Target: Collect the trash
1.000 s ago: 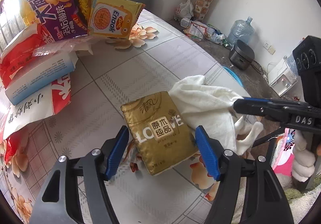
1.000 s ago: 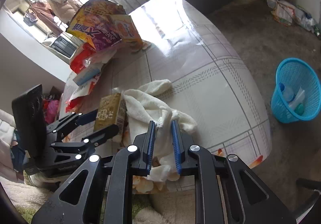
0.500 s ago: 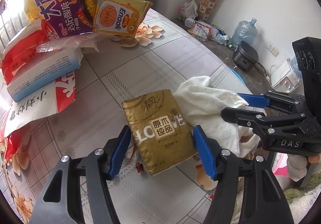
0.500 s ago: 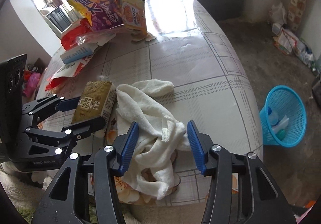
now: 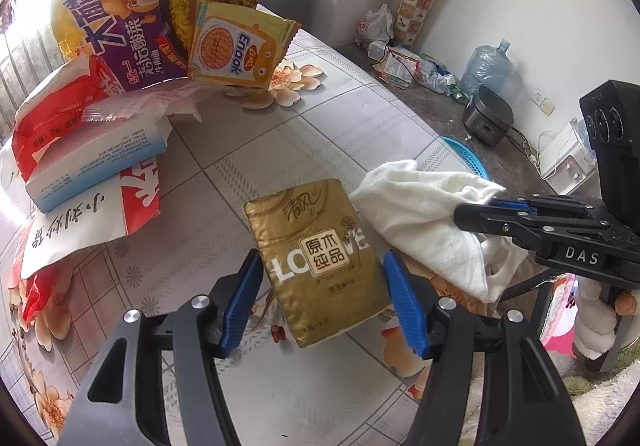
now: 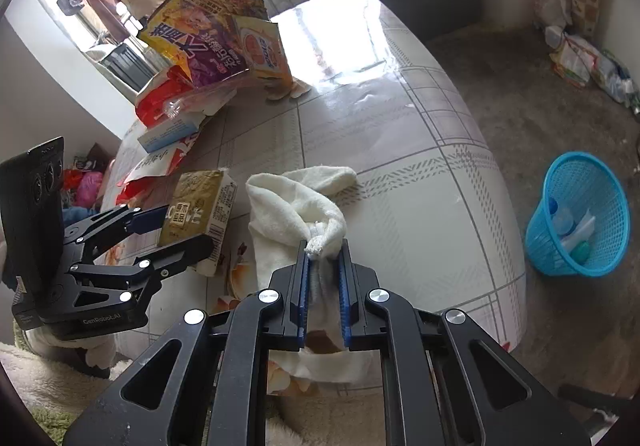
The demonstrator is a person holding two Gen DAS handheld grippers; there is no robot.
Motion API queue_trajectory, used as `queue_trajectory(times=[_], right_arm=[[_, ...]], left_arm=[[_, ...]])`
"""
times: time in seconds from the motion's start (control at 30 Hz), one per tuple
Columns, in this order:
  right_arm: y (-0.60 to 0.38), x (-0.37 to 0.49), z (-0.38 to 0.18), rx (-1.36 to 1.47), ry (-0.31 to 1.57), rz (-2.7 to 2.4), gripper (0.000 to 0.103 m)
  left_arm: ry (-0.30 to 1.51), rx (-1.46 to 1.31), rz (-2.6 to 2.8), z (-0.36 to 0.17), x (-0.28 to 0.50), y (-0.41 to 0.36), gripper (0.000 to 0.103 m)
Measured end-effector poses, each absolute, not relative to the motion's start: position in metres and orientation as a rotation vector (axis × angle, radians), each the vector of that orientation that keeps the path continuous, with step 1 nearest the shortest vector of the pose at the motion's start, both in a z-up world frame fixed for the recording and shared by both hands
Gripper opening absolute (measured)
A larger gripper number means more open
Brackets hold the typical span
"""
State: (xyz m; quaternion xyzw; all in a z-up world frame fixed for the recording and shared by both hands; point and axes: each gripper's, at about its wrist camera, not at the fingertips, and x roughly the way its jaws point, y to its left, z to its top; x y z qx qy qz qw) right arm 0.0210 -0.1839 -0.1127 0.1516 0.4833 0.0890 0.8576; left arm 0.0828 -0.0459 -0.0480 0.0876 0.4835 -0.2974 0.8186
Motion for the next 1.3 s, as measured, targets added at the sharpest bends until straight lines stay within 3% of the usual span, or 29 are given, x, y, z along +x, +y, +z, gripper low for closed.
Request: queue_trajectory(times=[1.3], right_arm=[[-0.146,-0.021,-0.134,0.359,1.247,0.317,0.011]], left_arm=[[1.158,0.258,-0.762,-0.062,0.015,-0.061,0.06]])
